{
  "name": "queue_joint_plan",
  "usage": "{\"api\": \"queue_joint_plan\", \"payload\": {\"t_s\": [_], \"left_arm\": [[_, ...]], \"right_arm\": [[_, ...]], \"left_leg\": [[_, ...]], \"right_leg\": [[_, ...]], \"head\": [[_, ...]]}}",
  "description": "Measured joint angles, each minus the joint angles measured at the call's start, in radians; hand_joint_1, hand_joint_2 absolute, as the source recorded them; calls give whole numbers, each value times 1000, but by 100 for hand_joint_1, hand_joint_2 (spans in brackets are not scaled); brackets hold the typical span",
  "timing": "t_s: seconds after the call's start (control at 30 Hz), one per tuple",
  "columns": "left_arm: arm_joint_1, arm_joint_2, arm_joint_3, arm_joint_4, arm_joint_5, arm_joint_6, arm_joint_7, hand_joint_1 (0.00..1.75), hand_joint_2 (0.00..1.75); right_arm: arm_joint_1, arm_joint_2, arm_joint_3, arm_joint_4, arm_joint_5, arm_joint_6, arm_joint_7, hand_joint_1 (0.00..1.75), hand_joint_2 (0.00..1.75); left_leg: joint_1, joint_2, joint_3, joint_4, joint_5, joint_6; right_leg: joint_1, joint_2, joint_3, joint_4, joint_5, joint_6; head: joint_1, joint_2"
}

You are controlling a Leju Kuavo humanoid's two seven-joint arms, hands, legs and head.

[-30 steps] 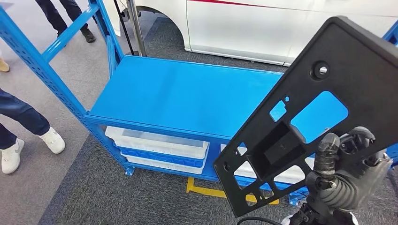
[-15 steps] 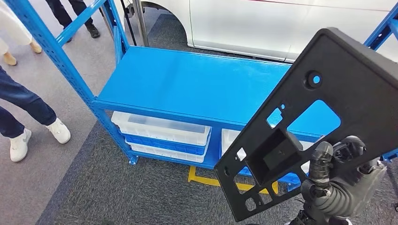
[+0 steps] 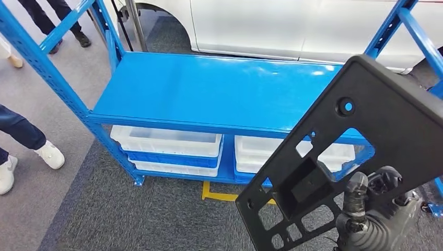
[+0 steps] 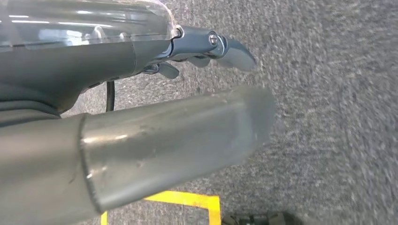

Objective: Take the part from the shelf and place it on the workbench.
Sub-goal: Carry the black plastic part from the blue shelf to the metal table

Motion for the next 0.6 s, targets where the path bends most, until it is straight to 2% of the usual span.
{"api": "queue_joint_plan", "payload": {"t_s": [0.03,0.1,0.13,0.2,0.23,0.27,0.3,0.33,0.37,0.43,0.47,0.53,0.57,0.6], "left_arm": [[-2,0,1,0,0,0,0,0,0],[-3,-1,1,0,1,0,-2,0,0],[-2,0,2,0,1,0,-3,0,0],[1,0,6,0,2,0,-4,0,0],[2,0,7,0,2,0,-4,0,0],[4,0,8,0,2,0,-4,0,0],[4,0,8,0,2,0,-4,0,0],[4,0,8,0,2,0,-5,0,0],[4,0,8,0,2,0,-5,0,0],[5,1,9,0,4,0,-7,0,0],[5,1,9,0,4,0,-7,0,0],[4,-1,9,0,6,0,-7,0,0],[3,-2,9,0,7,0,-7,0,0],[3,-4,10,0,8,0,-7,0,0]], "right_arm": [[3,2,-2,0,-1,0,0,175,175],[6,10,-4,0,-8,1,0,175,175],[8,14,-6,0,-12,3,-1,175,175],[17,22,-13,3,-21,10,-5,175,175],[23,25,-17,4,-25,15,-7,175,175],[28,29,-21,6,-29,18,-9,175,175],[33,32,-24,7,-33,20,-11,175,175],[35,35,-26,8,-35,22,-12,175,175],[37,39,-29,9,-38,24,-14,175,175],[41,47,-33,12,-46,32,-19,175,175],[45,50,-37,12,-51,35,-21,175,175],[55,55,-43,13,-58,39,-25,175,175],[60,57,-47,13,-61,40,-27,175,175],[62,58,-49,13,-63,41,-29,175,175]], "left_leg": [[1,-5,-1,4,-6,-4],[5,-44,-21,54,-46,-14],[9,-69,-44,107,-78,-18],[11,-89,-103,234,-132,-24],[11,-91,-121,271,-137,-26],[12,-92,-122,272,-121,-27],[13,-96,-105,233,-87,-27],[15,-110,-77,169,-48,-25],[17,-136,-50,106,-20,-23],[19,-179,-19,28,-1,-19],[18,-184,-16,20,-5,-16],[21,-161,-15,11,3,-6],[23,-147,-15,6,9,1],[25,-132,-16,0,14,7]], "right_leg": [[-2,10,-1,-4,3,-5],[-9,28,-3,-12,11,-18],[-10,36,-5,-13,14,-23],[-10,57,-10,-12,17,-28],[-10,69,-11,-10,18,-28],[-10,82,-12,-8,19,-28],[-10,94,-13,-5,19,-27],[-11,107,-13,-1,19,-26],[-10,118,-15,4,19,-23],[-10,142,-26,11,23,-12],[-11,154,-32,11,27,-3],[-12,172,-42,10,36,12],[-10,159,-49,19,29,18],[-9,136,-62,45,9,24]], "head": [[0,0],[0,0],[0,0],[0,0],[0,0],[0,0],[0,0],[0,0],[0,0],[0,0],[0,0],[0,0],[2,0],[4,0]]}}
